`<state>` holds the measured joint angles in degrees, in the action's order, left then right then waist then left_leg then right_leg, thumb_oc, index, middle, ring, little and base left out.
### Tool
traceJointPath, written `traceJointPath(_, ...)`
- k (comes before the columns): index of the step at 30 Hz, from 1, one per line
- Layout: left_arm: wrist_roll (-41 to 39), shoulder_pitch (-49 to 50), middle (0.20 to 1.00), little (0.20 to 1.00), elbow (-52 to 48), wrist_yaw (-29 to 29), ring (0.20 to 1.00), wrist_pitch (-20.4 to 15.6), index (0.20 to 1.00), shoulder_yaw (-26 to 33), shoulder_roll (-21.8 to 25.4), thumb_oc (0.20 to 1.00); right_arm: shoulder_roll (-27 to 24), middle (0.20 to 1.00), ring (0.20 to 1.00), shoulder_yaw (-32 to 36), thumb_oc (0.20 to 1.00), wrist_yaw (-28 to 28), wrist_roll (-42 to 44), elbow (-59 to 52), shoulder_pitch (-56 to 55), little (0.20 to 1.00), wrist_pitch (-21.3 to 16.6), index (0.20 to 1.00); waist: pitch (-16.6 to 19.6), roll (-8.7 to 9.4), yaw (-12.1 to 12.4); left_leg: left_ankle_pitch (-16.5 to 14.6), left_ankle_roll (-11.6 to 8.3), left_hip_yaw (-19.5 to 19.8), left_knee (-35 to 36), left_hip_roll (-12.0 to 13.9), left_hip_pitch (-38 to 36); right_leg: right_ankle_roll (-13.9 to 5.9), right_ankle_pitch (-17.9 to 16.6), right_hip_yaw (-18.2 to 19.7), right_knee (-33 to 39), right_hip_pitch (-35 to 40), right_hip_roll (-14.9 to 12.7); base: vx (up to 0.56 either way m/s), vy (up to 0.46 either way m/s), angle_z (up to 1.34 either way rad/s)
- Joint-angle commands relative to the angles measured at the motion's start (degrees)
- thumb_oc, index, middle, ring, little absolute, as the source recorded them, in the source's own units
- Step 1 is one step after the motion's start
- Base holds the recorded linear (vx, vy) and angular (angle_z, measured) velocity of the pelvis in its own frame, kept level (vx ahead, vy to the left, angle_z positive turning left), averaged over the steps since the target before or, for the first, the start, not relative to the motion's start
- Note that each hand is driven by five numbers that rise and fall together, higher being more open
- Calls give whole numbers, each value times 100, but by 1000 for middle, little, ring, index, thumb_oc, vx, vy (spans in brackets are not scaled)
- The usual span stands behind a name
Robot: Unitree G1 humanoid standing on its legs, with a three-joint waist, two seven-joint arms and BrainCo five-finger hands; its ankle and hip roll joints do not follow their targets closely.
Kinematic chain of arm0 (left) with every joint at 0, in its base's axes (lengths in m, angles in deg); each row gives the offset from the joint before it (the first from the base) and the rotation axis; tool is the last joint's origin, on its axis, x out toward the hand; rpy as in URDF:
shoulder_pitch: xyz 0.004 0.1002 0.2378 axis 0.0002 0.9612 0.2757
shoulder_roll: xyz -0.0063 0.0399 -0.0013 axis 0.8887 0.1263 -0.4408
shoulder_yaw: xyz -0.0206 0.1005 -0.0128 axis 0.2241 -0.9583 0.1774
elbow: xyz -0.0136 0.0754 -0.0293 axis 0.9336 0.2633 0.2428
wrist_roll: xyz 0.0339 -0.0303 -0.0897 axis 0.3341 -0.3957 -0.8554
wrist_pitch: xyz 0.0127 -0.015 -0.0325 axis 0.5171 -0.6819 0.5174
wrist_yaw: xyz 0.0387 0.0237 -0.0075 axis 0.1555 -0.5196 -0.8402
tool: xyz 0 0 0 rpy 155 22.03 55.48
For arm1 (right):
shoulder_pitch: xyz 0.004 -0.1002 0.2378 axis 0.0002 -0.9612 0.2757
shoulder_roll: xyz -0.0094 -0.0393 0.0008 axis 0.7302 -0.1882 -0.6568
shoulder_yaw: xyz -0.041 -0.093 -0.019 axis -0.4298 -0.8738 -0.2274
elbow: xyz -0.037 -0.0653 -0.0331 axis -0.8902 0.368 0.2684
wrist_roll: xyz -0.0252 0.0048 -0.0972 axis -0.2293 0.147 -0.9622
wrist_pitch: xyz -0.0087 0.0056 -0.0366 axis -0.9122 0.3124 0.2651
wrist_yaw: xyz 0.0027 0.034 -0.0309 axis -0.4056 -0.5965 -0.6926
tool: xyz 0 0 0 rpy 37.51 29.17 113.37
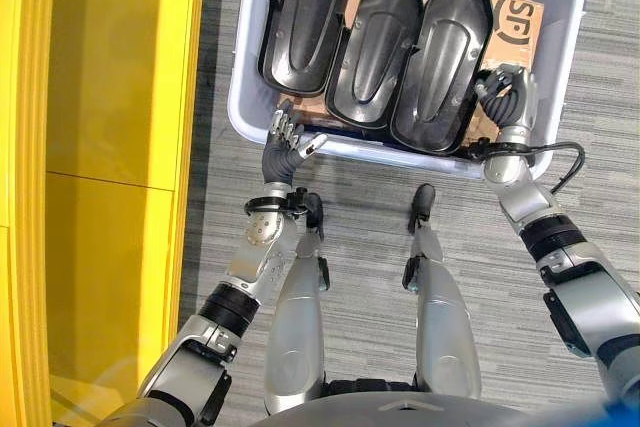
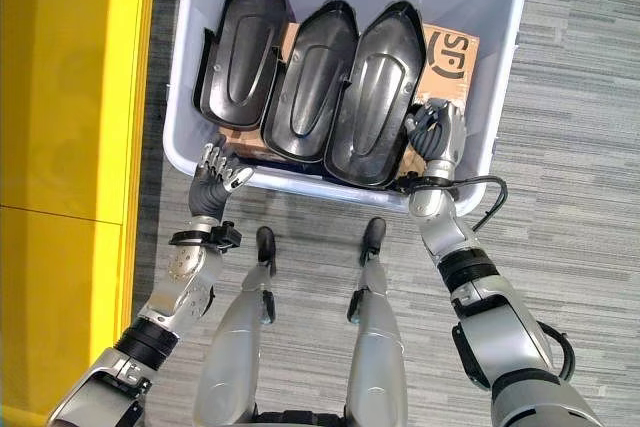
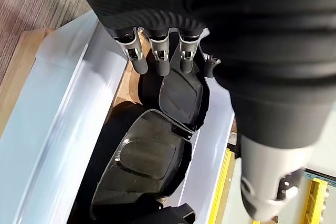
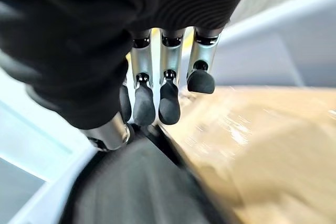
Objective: Move parts from the plastic box to the shelf.
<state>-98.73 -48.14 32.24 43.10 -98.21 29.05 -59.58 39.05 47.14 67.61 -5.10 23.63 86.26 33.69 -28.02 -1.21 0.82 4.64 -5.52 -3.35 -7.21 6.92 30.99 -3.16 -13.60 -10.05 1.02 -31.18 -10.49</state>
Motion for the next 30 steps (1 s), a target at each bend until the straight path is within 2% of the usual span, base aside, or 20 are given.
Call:
traceJointPath(1, 249, 178, 1000, 1000, -674, 96, 1000, -287, 1000, 8, 113, 1000, -442, 200, 200, 199, 200, 327, -407, -549, 248, 200, -199, 200, -31, -215, 29, -279, 8, 150, -289, 39, -97, -559, 1020, 408, -1418, 51, -443, 0, 0, 0)
traceJointPath(8, 269, 210, 1000, 1000, -724, 121, 1000, -288, 1000, 61, 133, 1000, -526, 200, 200, 487, 200, 561, -648, -1166, 183, 200, -211, 200, 2, -162, -7, -247, 6, 141, -280, 34, -51, -558, 984, 426, -1405, 19, -440, 0, 0, 0)
traceJointPath(13, 297, 229, 1000, 1000, -739, 169, 1000, -250, 1000, 62, 109, 1000, -354, 200, 200, 606, 200, 538, -513, -1460, -9, 200, -323, 200, -3, -123, -37, -273, 0, 127, -263, 41, -83, -562, 1005, 420, -1389, 52, -428, 0, 0, 0)
traceJointPath(14, 293, 226, 1000, 1000, -736, 179, 1000, -236, 1000, 61, 102, 1000, -264, 282, 282, 614, 282, 479, -376, -1507, -63, 282, -390, 282, -6, -118, -47, -269, 0, 125, -259, 42, -86, -561, 997, 418, -1386, 50, -428, 0, 0, 0)
traceJointPath(15, 286, 226, 1000, 1000, -732, 188, 1000, -228, 1000, 62, 101, 1000, -174, 950, 950, 626, 950, 382, -188, -1555, -136, 950, -454, 950, -3, -101, -56, -269, 1, 122, -259, 40, -88, -561, 990, 417, -1377, 57, -426, 0, 0, 0)
traceJointPath(16, 273, 221, 1000, 1000, -724, 184, 1000, -209, 1000, 59, 98, 1000, -108, 1000, 1000, 626, 1000, 282, -16, -1581, -202, 1000, -525, 1000, -3, -94, -67, -267, 0, 117, -256, 43, -86, -560, 983, 413, -1371, 59, -423, 0, 0, 0)
traceJointPath(18, 261, 207, 1000, 1000, -697, 216, 1000, -169, 1000, 74, 82, 1000, 177, 1000, 1000, 718, 1000, 121, 593, -1725, -423, 1000, -803, 1000, -11, -69, -100, -269, 2, 109, -266, 45, -83, -558, 973, 423, -1354, 69, -415, 0, 0, 0)
traceJointPath(21, 249, 212, 1000, 1000, -708, 239, 1000, -138, 1000, 90, 70, 1000, 354, 1000, 1000, 775, 1000, 15, 907, -1867, -619, 1000, -927, 1000, -7, -45, -123, -267, 3, 105, -263, 46, -89, -559, 967, 428, -1346, 74, -415, 0, 0, 0)
traceJointPath(22, 250, 245, 1000, 1000, -712, 262, 1000, -118, 1000, 122, 59, 1000, 511, 1000, 1000, 809, 1000, -88, 1185, -2082, -818, 1000, -1073, 1000, -13, -23, -149, -265, 1, 96, -263, 49, -90, -560, 952, 426, -1331, 76, -415, 0, 0, 0)
traceJointPath(30, 257, 383, 1000, 1000, -806, 298, 1000, -33, 1000, 182, 75, 1000, 824, 1000, 1000, 772, 1000, -348, 1747, -2648, -1440, 1000, -1273, 1000, -20, 38, -216, -256, 3, 79, -259, 32, -94, -569, 898, 408, -1257, 124, -424, 0, 0, 0)
